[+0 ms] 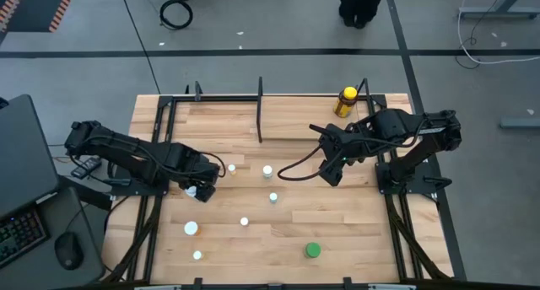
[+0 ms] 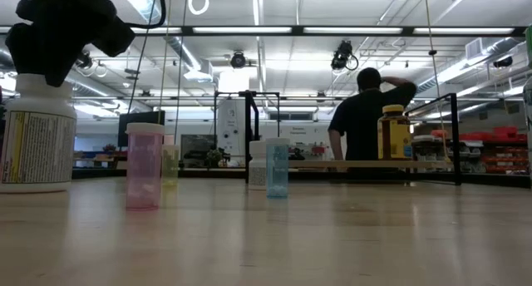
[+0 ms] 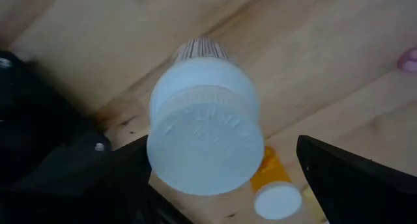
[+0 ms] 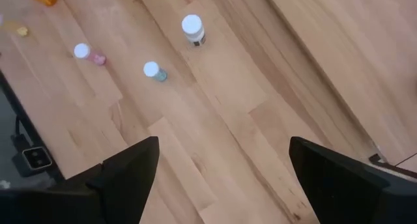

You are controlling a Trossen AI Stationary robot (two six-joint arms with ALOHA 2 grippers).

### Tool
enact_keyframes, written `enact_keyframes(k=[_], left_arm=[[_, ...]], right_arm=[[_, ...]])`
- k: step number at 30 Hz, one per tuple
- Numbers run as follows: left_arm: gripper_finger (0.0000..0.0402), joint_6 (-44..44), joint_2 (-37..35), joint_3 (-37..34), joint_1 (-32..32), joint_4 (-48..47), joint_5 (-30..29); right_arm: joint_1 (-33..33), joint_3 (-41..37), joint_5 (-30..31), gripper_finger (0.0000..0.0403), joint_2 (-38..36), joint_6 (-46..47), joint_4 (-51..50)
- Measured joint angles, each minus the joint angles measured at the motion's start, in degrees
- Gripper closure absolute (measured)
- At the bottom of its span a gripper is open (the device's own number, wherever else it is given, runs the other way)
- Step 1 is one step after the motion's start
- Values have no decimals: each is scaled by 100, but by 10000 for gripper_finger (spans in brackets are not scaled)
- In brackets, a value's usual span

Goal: Pick and place medicine bottles onto shelf by color
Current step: Put the large white pill bottle on the shelf

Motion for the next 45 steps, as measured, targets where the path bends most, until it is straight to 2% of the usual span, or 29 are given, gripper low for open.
enact_keyframes(k=[7, 13, 16, 28, 32, 39, 45], left_arm=[[31, -230, 0, -5, -32, -3, 1], [46, -322, 2, -6, -127, 213, 30], [47, -443, 2, -5, -120, 336, -102], [50, -539, -3, -294, -122, 873, -34], [76, -773, 0, -300, -127, 884, -43], [158, -787, 28, -271, -122, 961, -67], [158, -762, 28, -255, -120, 965, -68]], right_arm=[[-62, 0, 26, 50, 0, -61, 0], [-98, 0, -206, 54, 2, -81, 1], [-98, 0, -220, 60, 2, -174, 0], [-132, 0, -119, 78, 2, 0, 2], [-74, 0, -126, 78, 2, 24, 0], [-99, 0, -198, 78, 2, 115, 0], [-103, -2, -208, 78, 2, 132, 0]])
